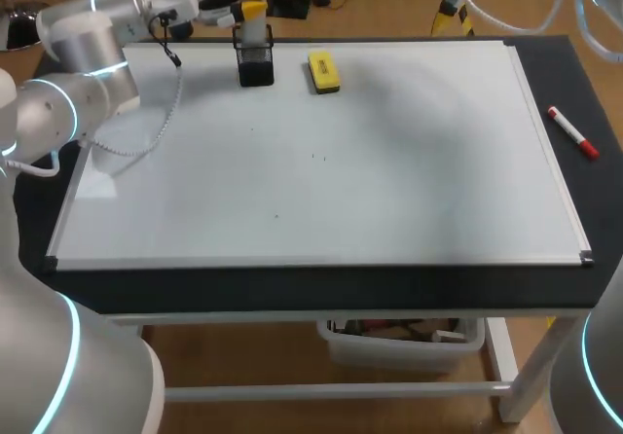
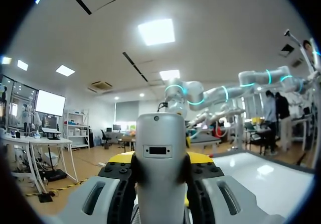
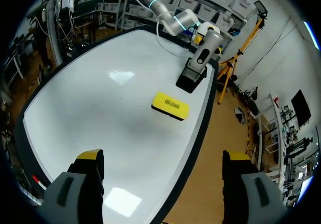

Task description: Pick up the inspection probe, press it on each red-marked spot on the whiteboard one by one, put down the probe, pick up the eraser, and wipe off all the red marks.

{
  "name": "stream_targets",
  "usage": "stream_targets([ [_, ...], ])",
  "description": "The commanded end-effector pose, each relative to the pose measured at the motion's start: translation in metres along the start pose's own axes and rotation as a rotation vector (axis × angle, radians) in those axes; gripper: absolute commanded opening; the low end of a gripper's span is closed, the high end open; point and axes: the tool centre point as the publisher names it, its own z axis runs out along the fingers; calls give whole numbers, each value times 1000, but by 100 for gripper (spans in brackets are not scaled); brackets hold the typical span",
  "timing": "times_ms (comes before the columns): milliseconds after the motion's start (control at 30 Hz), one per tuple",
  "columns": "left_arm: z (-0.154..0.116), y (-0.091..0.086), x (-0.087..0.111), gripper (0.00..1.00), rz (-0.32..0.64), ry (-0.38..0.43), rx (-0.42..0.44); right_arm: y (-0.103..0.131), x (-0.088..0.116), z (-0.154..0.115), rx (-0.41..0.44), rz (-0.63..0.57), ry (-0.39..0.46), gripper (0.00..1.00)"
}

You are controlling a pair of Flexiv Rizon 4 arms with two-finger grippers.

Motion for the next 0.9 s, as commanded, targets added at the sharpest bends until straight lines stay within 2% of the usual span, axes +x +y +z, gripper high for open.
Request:
stream_targets([
  [33, 0, 13, -11, 0, -7, 118, 19, -5, -7, 0, -7, 0, 61, 100],
  [533, -1, 34, -14, 0, -18, 142, 43, -5, -7, 0, -7, 0, 61, 100],
  [900, -4, 43, -16, 0, -37, 140, 40, -5, -7, 0, -7, 0, 61, 100],
])
